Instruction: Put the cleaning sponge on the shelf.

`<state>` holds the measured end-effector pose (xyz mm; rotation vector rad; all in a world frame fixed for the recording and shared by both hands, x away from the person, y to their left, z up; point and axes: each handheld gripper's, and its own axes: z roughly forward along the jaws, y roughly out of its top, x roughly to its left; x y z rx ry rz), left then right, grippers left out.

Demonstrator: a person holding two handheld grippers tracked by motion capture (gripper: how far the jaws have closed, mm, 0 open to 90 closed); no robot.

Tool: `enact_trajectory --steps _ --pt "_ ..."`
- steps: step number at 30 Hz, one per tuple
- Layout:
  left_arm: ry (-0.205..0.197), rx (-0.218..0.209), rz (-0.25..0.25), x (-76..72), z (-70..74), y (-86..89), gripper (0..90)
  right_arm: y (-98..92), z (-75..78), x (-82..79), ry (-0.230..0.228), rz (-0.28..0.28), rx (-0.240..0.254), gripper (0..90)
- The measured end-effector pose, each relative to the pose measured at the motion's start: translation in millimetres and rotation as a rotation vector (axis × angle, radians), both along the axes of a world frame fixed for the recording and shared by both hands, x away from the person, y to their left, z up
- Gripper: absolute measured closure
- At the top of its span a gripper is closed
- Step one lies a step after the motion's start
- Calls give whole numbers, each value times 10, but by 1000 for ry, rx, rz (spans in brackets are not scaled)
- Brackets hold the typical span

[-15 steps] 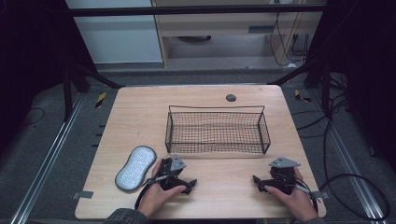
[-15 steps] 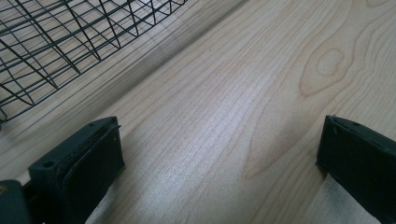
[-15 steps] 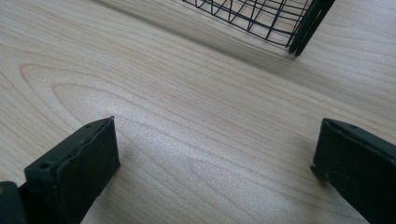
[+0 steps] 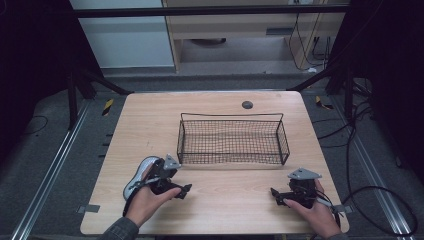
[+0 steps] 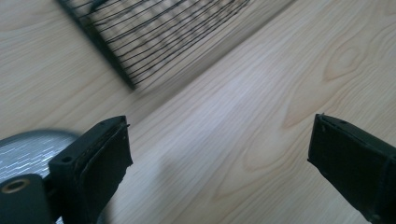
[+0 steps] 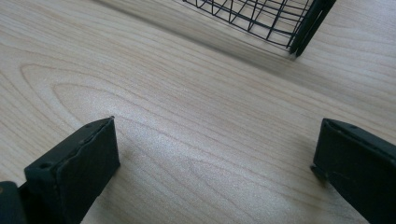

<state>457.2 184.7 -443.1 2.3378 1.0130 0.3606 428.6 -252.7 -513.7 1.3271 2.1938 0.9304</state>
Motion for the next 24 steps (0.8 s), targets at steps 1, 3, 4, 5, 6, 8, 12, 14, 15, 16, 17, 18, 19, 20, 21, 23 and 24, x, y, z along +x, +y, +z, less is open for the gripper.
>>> enact_trajectory --steps 1,3,4,5,6,8,12,14,15,16,17,18,19,20,21,23,24 --pt "8 14 6 16 33 44 60 0 -1 2 -1 2 1 4" --pt "21 47 29 63 104 160 61 0 -1 2 -1 1 1 3" --pt "34 63 39 90 129 217 60 3 -1 3 -1 -1 2 3" --pt "53 65 55 117 146 276 60 3 -1 4 -1 -1 2 4" --pt "67 60 72 140 162 335 60 3 -1 5 -1 0 1 3" --pt "79 70 111 178 182 443 59 3 -1 5 -1 0 2 3" --pt "111 108 129 197 175 546 52 2 -1 11 -1 6 1 3" --pt "126 126 132 198 157 585 51 2 -1 13 -2 7 1 3" --pt "128 131 135 197 148 593 50 3 -2 13 -1 6 2 4" --pt "137 143 130 198 139 614 46 3 -1 13 0 6 2 3" --pt "141 141 131 198 135 625 46 3 -1 14 0 6 2 4" --pt "145 144 130 196 133 641 46 4 -1 13 0 6 2 4" --pt "148 141 134 191 126 653 44 3 -1 13 0 6 2 3" --pt "151 144 133 190 127 665 45 2 -1 14 -1 7 1 3" --pt "150 148 135 187 129 678 46 3 -1 13 0 6 2 4" --pt "155 152 131 184 128 704 46 4 -1 13 0 5 2 4" --pt "153 151 136 181 123 713 46 4 -1 14 -1 5 1 4"
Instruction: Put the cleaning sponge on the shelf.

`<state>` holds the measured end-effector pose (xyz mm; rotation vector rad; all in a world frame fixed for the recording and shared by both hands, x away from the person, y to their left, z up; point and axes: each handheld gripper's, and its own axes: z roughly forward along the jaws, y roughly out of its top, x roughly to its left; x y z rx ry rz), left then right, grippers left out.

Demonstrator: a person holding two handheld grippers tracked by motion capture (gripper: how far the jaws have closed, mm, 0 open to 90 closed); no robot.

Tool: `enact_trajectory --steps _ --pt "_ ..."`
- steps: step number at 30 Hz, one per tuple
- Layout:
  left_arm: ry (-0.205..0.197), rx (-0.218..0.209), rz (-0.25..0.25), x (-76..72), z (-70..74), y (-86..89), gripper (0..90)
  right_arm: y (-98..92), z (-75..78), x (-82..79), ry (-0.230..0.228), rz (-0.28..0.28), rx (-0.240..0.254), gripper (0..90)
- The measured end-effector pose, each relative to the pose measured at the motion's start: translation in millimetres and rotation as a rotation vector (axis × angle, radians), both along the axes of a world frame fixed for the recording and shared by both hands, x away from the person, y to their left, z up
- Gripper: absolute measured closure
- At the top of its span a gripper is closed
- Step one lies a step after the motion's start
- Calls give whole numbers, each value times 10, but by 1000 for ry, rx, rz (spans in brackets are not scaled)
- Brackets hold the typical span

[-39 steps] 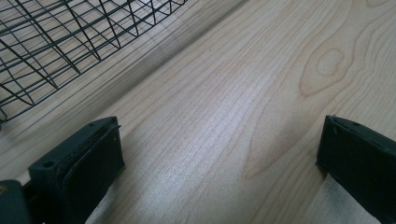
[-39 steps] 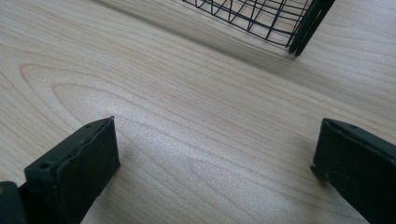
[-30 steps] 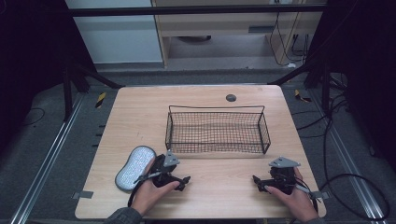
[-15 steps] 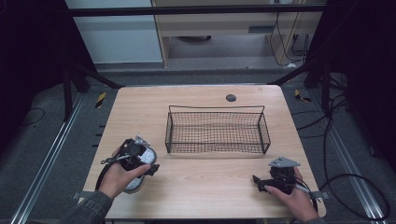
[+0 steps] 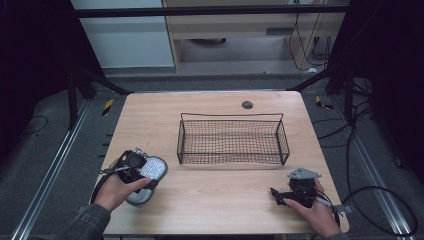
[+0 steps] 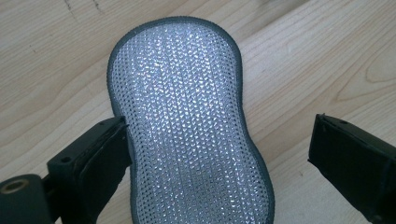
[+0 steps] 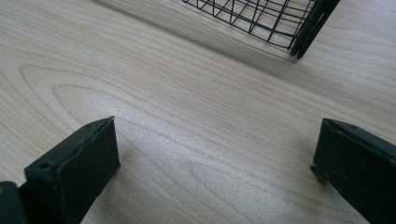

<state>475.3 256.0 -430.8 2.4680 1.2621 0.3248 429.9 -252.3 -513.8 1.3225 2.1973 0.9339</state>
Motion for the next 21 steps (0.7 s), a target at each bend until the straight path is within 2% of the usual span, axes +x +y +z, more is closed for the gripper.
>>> enact_trajectory --steps 4,16,21 --pt "22 6 -7 -3 -30 33 45 1 0 3 -2 1 -1 3" --pt "52 26 -12 28 -89 36 43 4 -1 9 -3 0 -2 3" --pt "60 32 3 62 -137 49 41 6 -1 10 -2 0 -1 3"
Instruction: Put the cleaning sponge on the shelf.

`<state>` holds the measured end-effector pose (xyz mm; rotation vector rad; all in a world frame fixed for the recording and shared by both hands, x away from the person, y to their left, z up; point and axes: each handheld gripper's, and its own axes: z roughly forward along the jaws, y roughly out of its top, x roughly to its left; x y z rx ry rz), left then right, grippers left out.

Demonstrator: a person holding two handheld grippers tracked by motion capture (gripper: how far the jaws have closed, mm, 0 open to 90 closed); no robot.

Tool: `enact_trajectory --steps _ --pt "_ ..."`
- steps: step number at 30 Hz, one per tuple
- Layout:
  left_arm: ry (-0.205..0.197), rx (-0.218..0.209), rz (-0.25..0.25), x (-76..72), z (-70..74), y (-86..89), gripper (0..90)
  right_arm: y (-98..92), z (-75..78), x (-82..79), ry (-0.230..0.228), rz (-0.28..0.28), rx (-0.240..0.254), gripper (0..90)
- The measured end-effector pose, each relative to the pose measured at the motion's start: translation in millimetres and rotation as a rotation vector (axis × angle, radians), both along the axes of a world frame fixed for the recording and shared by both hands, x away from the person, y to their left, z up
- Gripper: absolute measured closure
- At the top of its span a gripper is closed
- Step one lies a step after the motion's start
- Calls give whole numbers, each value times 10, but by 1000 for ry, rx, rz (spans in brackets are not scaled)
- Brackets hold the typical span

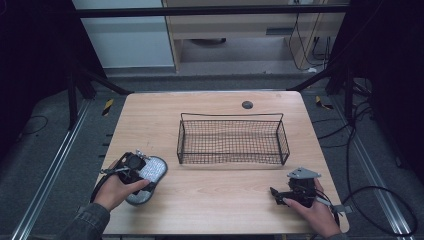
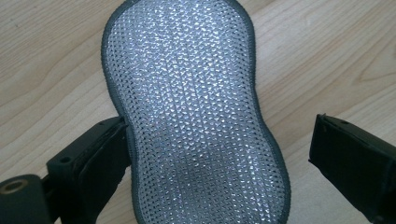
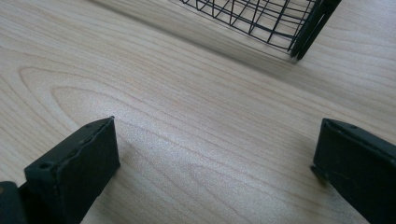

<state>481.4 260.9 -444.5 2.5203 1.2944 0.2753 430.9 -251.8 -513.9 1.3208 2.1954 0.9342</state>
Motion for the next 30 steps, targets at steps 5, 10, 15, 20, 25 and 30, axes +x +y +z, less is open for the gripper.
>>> enact_trajectory --steps 5,10,15,20,25,30 --pt "16 -2 17 46 -61 5 40 0 0 1 0 0 0 3" --pt "8 -11 42 95 -98 10 39 0 0 3 0 1 0 3" --pt "8 4 35 115 -152 5 39 0 0 3 0 1 0 3" --pt "7 3 38 136 -178 20 39 0 0 3 0 1 0 3" --pt "17 -2 48 162 -203 37 38 0 0 3 0 1 0 3" --pt "23 -7 55 160 -239 33 37 0 0 3 0 1 -1 4"
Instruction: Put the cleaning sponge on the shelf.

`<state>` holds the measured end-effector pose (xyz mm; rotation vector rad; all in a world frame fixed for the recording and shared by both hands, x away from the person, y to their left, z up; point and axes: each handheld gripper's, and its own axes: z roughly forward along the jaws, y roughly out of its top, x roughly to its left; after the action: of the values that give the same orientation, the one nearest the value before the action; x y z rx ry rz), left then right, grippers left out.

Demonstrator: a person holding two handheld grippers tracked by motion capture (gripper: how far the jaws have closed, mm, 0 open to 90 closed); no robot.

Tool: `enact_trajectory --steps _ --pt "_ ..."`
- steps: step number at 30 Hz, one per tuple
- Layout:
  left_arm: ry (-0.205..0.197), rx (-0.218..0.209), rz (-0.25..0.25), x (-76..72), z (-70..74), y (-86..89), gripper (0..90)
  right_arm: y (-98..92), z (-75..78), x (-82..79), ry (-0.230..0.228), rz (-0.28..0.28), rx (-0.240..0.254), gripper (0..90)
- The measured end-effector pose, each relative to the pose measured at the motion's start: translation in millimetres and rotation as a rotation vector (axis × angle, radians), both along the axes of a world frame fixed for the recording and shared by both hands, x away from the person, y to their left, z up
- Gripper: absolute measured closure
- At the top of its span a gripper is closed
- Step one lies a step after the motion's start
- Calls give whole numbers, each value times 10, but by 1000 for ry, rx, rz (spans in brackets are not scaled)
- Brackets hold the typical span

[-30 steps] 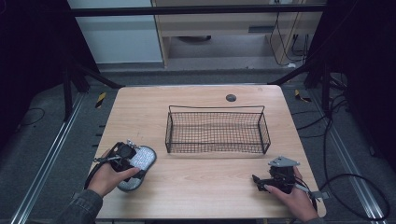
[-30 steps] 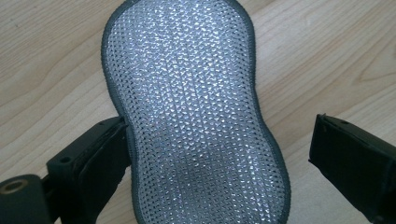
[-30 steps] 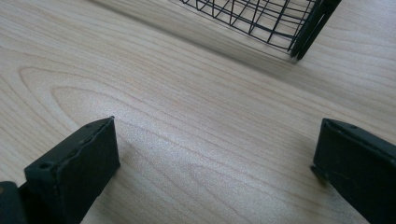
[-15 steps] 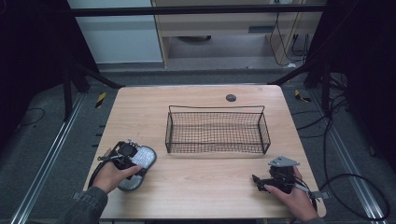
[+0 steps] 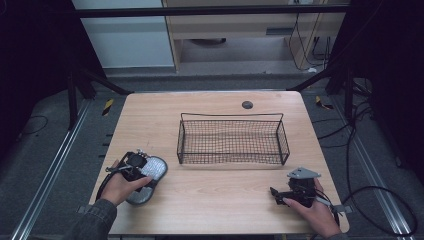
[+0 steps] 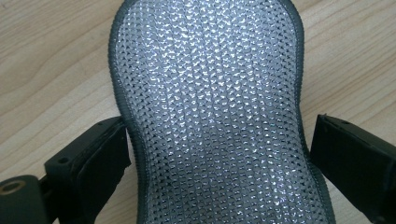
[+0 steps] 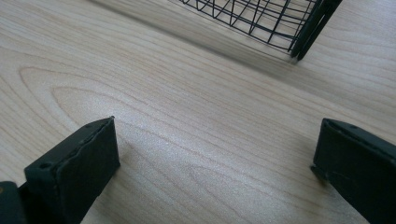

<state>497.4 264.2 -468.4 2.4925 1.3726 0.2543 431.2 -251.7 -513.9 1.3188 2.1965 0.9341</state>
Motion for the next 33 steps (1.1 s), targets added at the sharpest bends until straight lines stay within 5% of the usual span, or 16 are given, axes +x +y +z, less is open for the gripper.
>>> enact_trajectory --steps 22,33 --pt "18 -29 -3 15 -109 71 19 0 0 0 0 0 1 3" --pt "-25 -42 -22 2 -50 79 64 0 0 0 0 0 0 3"
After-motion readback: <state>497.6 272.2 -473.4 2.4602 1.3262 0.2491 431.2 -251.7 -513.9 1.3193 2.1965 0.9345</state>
